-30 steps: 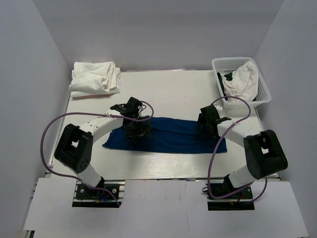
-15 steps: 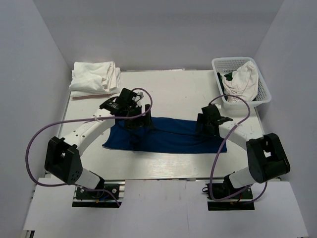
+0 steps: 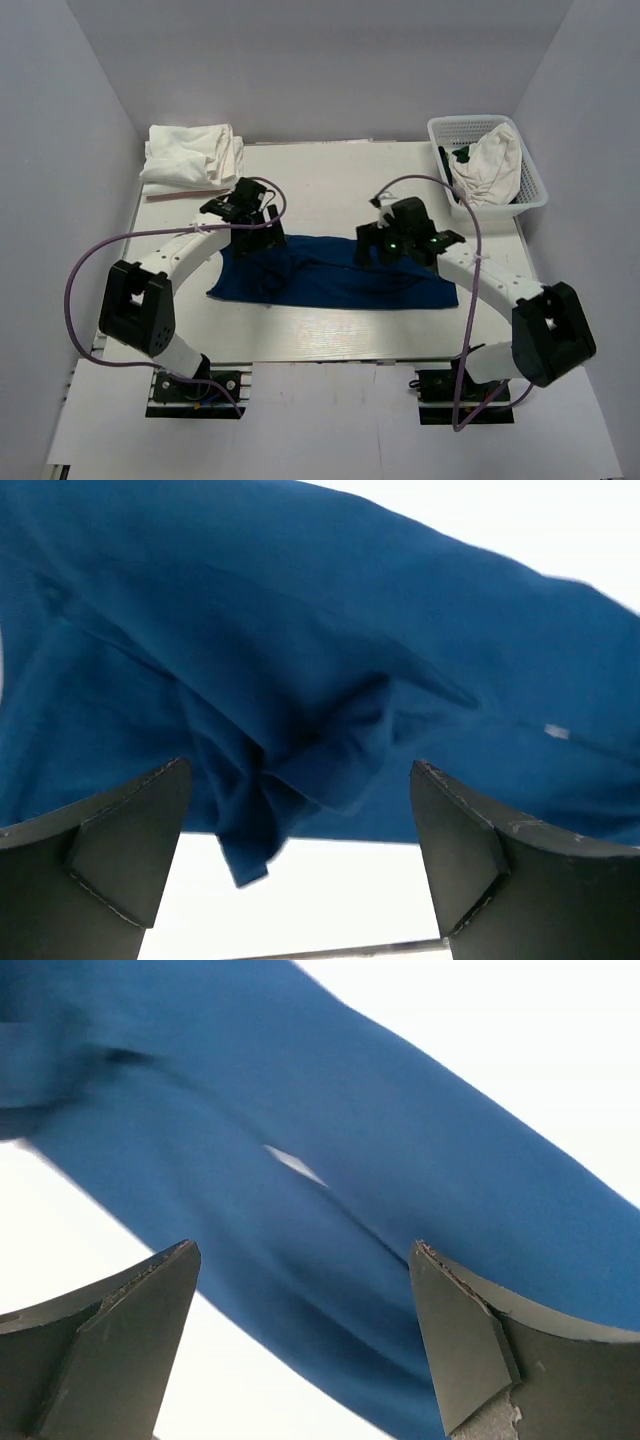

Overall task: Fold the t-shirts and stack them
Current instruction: Fold the other side of the tshirt into a rectangle

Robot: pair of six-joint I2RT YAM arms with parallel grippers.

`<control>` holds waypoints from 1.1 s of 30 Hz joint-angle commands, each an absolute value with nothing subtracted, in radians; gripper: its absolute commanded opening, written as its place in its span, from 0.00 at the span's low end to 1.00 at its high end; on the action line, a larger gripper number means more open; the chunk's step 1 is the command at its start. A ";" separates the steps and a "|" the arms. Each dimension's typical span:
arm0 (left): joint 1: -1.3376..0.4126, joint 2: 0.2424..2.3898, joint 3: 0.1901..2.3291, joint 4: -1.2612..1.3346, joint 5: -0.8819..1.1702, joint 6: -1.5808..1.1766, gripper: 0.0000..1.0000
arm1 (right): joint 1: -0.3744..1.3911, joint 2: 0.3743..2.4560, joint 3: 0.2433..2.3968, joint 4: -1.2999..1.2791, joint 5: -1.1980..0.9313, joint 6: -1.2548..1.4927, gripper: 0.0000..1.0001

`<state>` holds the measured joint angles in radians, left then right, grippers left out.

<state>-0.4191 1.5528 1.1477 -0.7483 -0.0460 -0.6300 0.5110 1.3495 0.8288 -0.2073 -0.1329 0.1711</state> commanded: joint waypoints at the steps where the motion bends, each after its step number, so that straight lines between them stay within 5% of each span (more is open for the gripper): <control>1: -0.385 1.471 1.103 -0.729 -0.046 -0.681 1.00 | 0.606 1.443 0.968 -0.138 -0.347 0.118 0.90; 8: -0.408 1.195 0.902 -0.719 0.008 -0.620 0.96 | 0.794 1.644 1.127 -0.175 -0.270 -0.035 0.89; 18: -0.408 1.416 0.876 -0.660 0.021 -0.572 0.77 | 0.850 1.669 1.160 -0.112 -0.204 0.075 0.89; 21: -0.408 1.427 0.864 -0.635 0.031 -0.560 0.55 | 0.864 1.693 1.183 -0.140 -0.222 0.042 0.89; 22: -0.408 1.427 0.877 -0.635 0.031 -0.560 0.35 | 0.871 1.700 1.184 -0.144 -0.183 0.028 0.89; 25: -0.408 1.417 0.888 -0.664 -0.030 -0.586 0.00 | 0.910 1.736 1.215 -0.191 -0.094 -0.035 0.89; 33: -0.387 1.396 0.945 -0.770 -0.250 -0.730 0.00 | 0.989 1.844 1.388 -0.179 0.038 0.136 0.82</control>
<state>-0.3943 1.4265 0.9047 -0.7315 -0.1482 -0.6559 0.9657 1.8095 1.3029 -0.1932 -0.0563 0.0414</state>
